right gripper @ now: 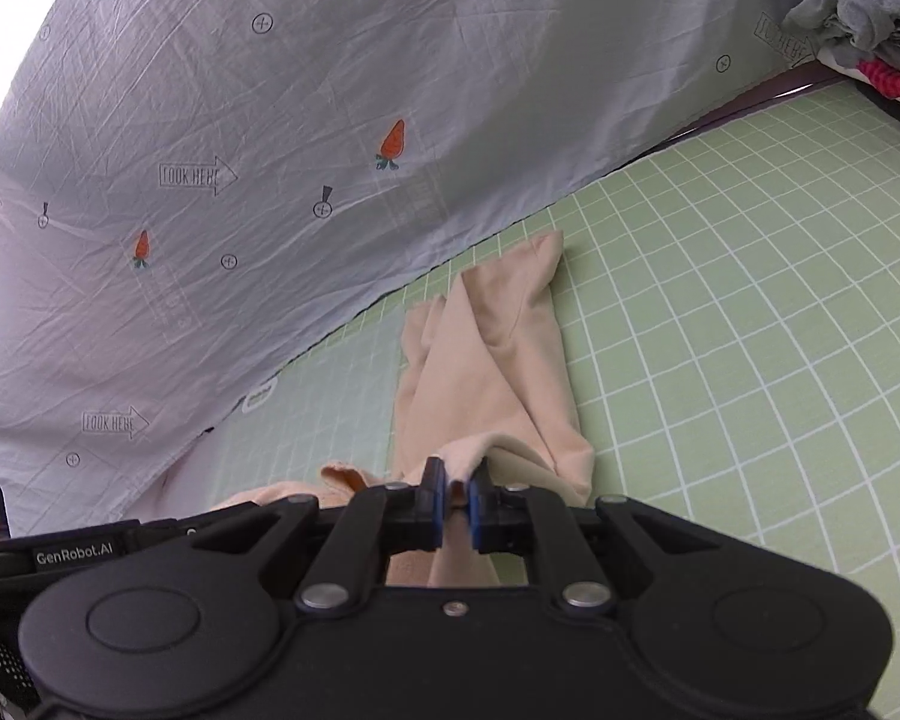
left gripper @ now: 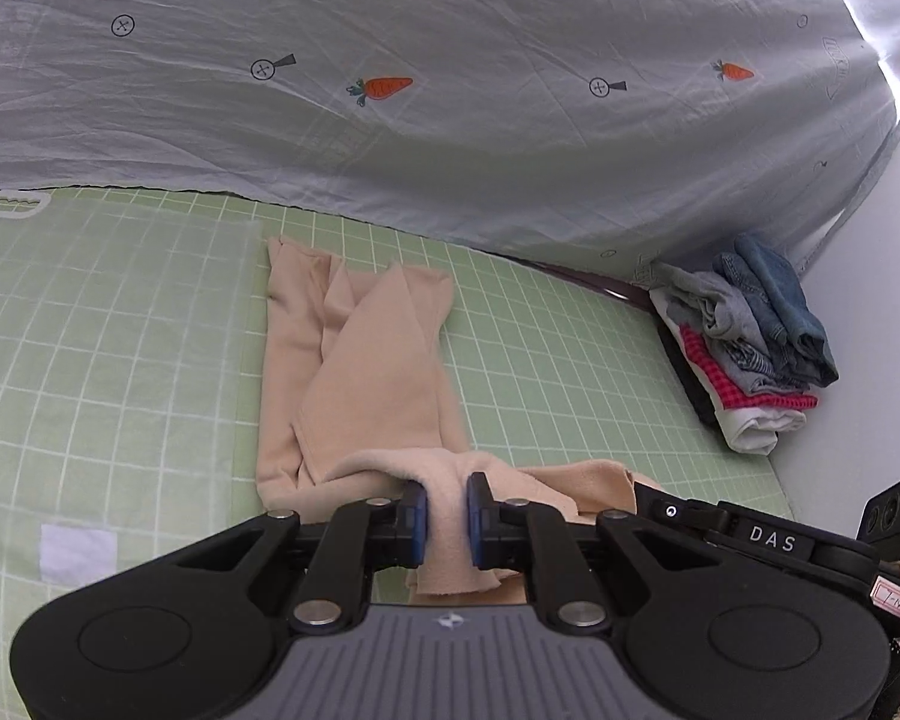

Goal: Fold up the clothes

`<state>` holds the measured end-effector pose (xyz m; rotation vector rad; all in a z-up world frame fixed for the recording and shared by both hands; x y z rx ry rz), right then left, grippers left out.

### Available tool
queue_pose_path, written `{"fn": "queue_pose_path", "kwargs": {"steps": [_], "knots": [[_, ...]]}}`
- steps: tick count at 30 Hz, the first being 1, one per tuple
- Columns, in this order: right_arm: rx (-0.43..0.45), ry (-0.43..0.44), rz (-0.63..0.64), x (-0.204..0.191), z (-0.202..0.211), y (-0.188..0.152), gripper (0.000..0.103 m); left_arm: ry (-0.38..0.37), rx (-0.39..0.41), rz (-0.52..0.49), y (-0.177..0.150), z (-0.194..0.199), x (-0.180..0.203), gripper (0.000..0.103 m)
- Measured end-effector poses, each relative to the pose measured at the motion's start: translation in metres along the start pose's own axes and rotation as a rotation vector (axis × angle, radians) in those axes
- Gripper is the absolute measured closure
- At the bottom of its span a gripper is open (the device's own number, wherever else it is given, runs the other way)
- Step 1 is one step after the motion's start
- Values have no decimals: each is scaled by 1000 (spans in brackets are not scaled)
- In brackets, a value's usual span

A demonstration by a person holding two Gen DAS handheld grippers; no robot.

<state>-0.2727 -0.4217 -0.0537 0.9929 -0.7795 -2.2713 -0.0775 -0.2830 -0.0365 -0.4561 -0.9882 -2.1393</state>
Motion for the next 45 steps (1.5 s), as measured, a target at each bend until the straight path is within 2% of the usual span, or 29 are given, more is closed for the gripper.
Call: {"fn": "queue_pose_path", "kwargs": {"steps": [3, 7, 13, 17, 21, 23, 25, 30, 32, 33, 34, 35, 36, 37, 40, 45], "knots": [[37, 39, -31, 5, -14, 25, 95, -34, 29, 50, 29, -5, 0, 89], [82, 81, -51, 9, -42, 64, 95, -47, 68, 60, 68, -19, -2, 90], [95, 81, -85, 33, -116, 120, 95, -27, 87, 102, 138, -83, -26, 90], [33, 21, -103, 63, -187, 141, 95, 25, 51, 164, 173, -155, -60, 90], [-71, -62, -62, 89, -256, 137, 95, 116, -20, 260, 180, -225, -95, 89], [-108, -84, -39, 96, -276, 131, 95, 137, -41, 277, 176, -245, -110, 89], [-134, -98, -13, 99, -290, 126, 95, 142, -42, 249, 173, -250, -112, 88], [-132, -89, 33, 96, -284, 129, 94, 147, -23, 224, 173, -239, -109, 84], [-123, -83, 35, 95, -277, 133, 92, 155, -1, 206, 175, -229, -101, 71], [-108, -81, 38, 95, -270, 136, 89, 168, 22, 182, 176, -222, -95, 55], [-87, -87, 49, 94, -261, 139, 80, 181, 49, 153, 176, -213, -90, 43], [-65, -96, 61, 93, -251, 141, 70, 192, 73, 128, 175, -205, -85, 39], [-44, -109, 77, 90, -242, 142, 50, 194, 80, 115, 173, -199, -82, 36], [-27, -113, 87, 89, -235, 143, 46, 195, 84, 105, 170, -193, -79, 35], [-19, -124, 110, 87, -220, 139, 46, 206, 57, 106, 158, -189, -81, 29], [-106, -116, 110, 88, -235, 119, 46, 231, -12, 85, 149, -217, -90, 29]]}}
Point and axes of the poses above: each gripper's, at about its wrist camera, not at the fingertips, and z roughly against the way its jaws point, x to its right, y to its top, the point moved 4 cm from there along -z, roughly the way its jaws point, and after that the axes turned 10 degrees about z, right-handed, at the moved point
